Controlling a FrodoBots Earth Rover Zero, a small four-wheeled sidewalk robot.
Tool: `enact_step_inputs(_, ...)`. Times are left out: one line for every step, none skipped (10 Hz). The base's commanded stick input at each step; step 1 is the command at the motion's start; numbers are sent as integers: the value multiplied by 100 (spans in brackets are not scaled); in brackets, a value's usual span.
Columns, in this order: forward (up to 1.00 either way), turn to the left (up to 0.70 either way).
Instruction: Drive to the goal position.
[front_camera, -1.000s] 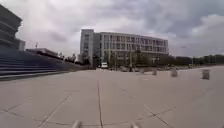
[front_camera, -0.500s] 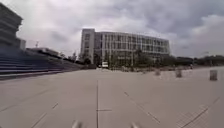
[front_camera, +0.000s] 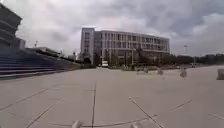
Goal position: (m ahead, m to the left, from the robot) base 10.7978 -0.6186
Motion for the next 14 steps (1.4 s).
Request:
enact_step_inputs(85,2)
enact_step_inputs(85,5)
enact_step_inputs(85,12)
enact_step_inputs(85,21)
enact_step_inputs(85,6)
enact_step_inputs(85,0)
enact_step_inputs(85,0)
enact_step_inputs(85,0)
enact_step_inputs(85,0)
enact_step_inputs(85,0)
enact_step_inputs(85,0)
enact_step_inputs(85,0)
enact_step_inputs(85,0)
enact_step_inputs(85,0)
